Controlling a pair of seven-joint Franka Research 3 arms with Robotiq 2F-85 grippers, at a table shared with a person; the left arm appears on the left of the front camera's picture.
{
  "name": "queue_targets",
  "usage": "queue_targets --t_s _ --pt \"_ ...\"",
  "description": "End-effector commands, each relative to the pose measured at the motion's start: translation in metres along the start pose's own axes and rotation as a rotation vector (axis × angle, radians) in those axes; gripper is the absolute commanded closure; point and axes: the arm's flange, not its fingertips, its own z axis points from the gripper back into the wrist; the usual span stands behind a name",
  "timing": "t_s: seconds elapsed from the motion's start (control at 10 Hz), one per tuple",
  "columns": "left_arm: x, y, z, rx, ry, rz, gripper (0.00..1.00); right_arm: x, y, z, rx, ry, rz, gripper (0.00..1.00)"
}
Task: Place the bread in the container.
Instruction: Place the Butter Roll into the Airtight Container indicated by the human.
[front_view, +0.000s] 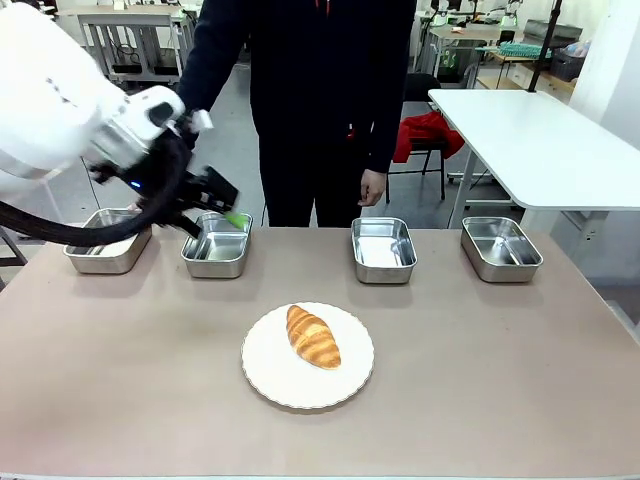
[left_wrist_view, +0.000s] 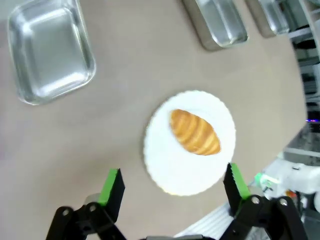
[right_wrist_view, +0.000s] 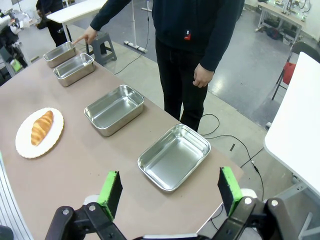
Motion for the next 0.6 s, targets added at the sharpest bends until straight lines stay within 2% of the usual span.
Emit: queue_targets --t_s 0.0,0.1,0.2,0.5 --pt "0.001 -0.049 -0.041 0.071 0.044 0.159 0.0 0.0 0.001 0.001 0.003 -0.005 0.005 0.0" --pt "-0.002 -0.065 -0.062 0.188 0.039 0.264 0.0 0.0 0.001 0.001 0.003 -0.005 0.005 0.0" --pt "-0.007 -0.078 -0.081 0.22 0.097 0.293 0.0 0.0 0.001 0.001 0.003 -0.005 0.005 0.0" --pt "-0.023 -0.102 -0.117 0.282 0.11 0.427 0.0 0.0 0.001 0.001 0.003 -0.005 0.005 0.0"
